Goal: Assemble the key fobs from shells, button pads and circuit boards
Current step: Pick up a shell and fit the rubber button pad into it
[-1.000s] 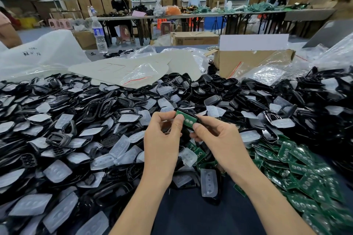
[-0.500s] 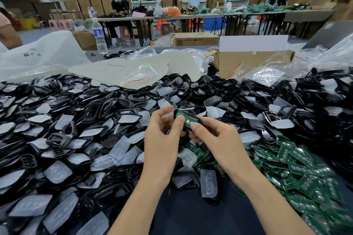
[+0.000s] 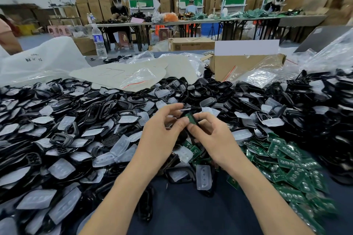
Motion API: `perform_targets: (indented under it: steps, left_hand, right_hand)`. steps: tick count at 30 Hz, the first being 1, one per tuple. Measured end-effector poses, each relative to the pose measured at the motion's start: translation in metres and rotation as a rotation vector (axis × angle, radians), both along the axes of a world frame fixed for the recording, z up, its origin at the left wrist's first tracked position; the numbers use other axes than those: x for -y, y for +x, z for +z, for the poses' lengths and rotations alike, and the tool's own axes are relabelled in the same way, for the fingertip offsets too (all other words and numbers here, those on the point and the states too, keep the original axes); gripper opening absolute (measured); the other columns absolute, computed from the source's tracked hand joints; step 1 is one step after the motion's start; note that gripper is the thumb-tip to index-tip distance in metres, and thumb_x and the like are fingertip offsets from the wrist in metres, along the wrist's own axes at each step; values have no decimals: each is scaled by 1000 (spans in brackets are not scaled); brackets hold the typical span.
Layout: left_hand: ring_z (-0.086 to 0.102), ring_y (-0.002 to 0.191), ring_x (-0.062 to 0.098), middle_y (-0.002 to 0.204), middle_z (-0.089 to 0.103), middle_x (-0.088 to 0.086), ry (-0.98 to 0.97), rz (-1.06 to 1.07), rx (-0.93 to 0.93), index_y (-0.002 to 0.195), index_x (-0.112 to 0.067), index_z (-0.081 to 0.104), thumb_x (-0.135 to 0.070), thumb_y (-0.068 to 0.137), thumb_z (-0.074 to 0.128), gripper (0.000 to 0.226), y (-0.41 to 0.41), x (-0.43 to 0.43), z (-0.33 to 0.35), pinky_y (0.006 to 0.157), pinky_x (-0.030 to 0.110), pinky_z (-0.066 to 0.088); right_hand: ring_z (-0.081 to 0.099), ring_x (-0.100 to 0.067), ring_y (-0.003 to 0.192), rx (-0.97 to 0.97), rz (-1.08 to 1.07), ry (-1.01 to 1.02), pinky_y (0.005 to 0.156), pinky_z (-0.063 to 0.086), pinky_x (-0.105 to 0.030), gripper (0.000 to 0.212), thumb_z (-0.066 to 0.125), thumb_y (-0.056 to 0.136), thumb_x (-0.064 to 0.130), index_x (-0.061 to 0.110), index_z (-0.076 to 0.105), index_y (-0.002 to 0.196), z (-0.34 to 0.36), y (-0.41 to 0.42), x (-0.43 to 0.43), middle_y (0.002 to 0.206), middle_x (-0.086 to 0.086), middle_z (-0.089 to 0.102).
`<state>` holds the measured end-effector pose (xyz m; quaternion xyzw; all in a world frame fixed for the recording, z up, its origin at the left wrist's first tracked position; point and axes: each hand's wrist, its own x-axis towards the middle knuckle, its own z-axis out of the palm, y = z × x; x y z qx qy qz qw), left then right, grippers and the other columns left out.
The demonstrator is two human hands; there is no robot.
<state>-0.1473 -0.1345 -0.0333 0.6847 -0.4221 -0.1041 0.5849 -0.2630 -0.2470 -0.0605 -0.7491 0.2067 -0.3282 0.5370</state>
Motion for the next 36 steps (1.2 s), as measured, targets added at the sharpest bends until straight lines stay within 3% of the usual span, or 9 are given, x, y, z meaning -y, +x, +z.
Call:
perform_targets:
  steps: [2, 5, 9, 14, 19, 25, 30, 36]
  left_hand:
    - [60, 88, -7, 95, 65, -17, 41, 30, 75, 109, -41, 63, -29, 94, 69, 20, -1, -8, 2, 72, 5, 43]
    - [58, 79, -7, 82, 63, -20, 279, -72, 252, 95, -43, 61, -38, 95, 65, 6, -11, -21, -8, 66, 11, 42]
    - [55, 76, -9, 78, 60, -31, 427, -60, 365, 93, -44, 61, -44, 97, 59, 4, -4, -35, -11, 60, 10, 41]
    - [59, 66, -2, 76, 65, -14, 499, 98, 341, 92, -41, 61, -39, 99, 57, 9, 41, -50, 11, 55, 12, 38]
    - [62, 71, 12, 84, 68, -6, 558, 146, 298, 98, -36, 64, -40, 101, 54, 11, 73, -52, 19, 61, 28, 45]
    - [62, 81, 7, 90, 63, -11, 645, 139, 382, 107, -27, 64, -37, 102, 51, 16, 86, -24, 23, 70, 26, 49]
    - [65, 97, 24, 107, 70, 3, 815, 157, 452, 113, -19, 67, -36, 103, 48, 27, 92, 7, 23, 87, 38, 55]
    - [64, 100, 31, 108, 70, 10, 835, 173, 490, 110, -13, 67, -36, 103, 48, 31, 100, 30, 20, 88, 40, 53]
  right_hand:
    - [72, -17, 82, 42, -63, 52, 78, 61, -41, 8, 68, 97, 30, 35, 64, 102, 3, -1, 4, 91, 4, 75]
    - [73, -19, 90, 122, -165, 188, 71, 59, -24, 9, 64, 99, 24, 26, 60, 107, 10, -4, 12, 94, 4, 77]
    - [71, -21, 95, 214, -199, 340, 77, 55, -31, 13, 56, 104, 19, 18, 52, 116, 21, -7, 18, 98, 7, 79]
    - [70, -22, 98, 273, -147, 473, 74, 58, -27, 23, 54, 104, 14, 11, 46, 126, 33, 3, 16, 102, 3, 79]
    - [69, -19, 87, 332, -169, 535, 70, 56, -26, 25, 56, 102, 11, 9, 46, 125, 47, 25, 14, 100, 1, 79]
    - [65, -20, 87, 332, -182, 539, 72, 56, -27, 28, 56, 101, 11, 8, 45, 127, 48, 39, 15, 99, 3, 79]
    - [67, -13, 75, 318, -190, 535, 65, 56, -24, 25, 56, 101, 13, 12, 46, 123, 44, 43, 21, 97, 4, 79]
    - [65, -18, 92, 305, -211, 513, 60, 53, -24, 16, 55, 101, 14, 17, 45, 113, 36, 44, 28, 96, 5, 79]
